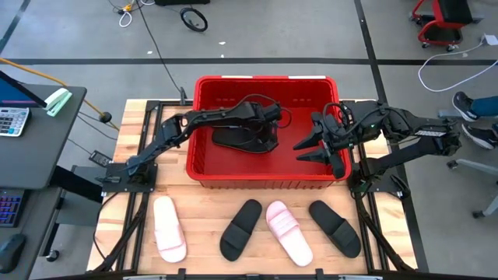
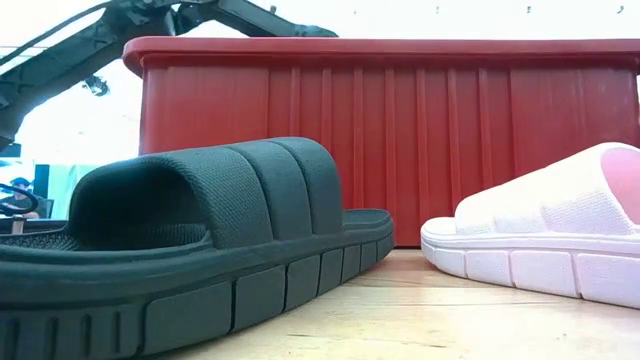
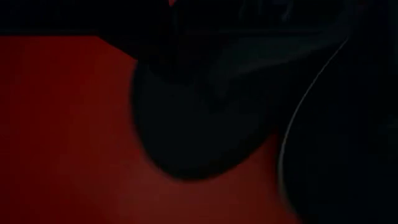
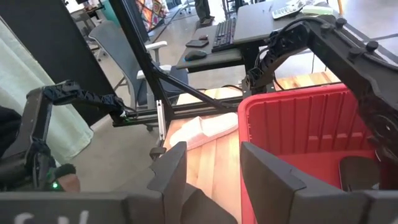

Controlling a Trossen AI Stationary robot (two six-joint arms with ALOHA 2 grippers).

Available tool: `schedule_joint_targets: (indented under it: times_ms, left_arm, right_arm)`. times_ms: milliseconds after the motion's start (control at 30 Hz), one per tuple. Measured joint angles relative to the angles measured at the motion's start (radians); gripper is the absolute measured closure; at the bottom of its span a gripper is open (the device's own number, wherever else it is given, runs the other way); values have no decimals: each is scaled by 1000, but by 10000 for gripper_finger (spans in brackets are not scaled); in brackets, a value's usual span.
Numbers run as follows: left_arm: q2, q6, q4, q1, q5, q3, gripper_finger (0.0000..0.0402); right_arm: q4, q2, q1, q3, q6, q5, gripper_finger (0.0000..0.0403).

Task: Pick and place slides into bin
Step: Put the other black pair slippers into the red bin

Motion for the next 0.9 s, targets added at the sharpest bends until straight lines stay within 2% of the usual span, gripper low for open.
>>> schedule_joint_targets:
  times_ms: [367, 600, 767, 900]
  left_arm:
    - [-6, 5, -180, 42, -48, 0, 393]
    - [-11, 4, -188, 44, -55, 3, 397]
    - [-11, 6, -279, 39, -56, 91, 387]
    - [-11, 25, -361, 35, -58, 238, 393]
  right_arm:
    - [-3, 0, 0, 0, -1, 0, 246]
    - [-4, 0, 0, 0, -3, 0, 246]
    - [-4, 0, 0, 0, 1, 0, 246]
    - [-4, 0, 0, 0, 1, 0, 246]
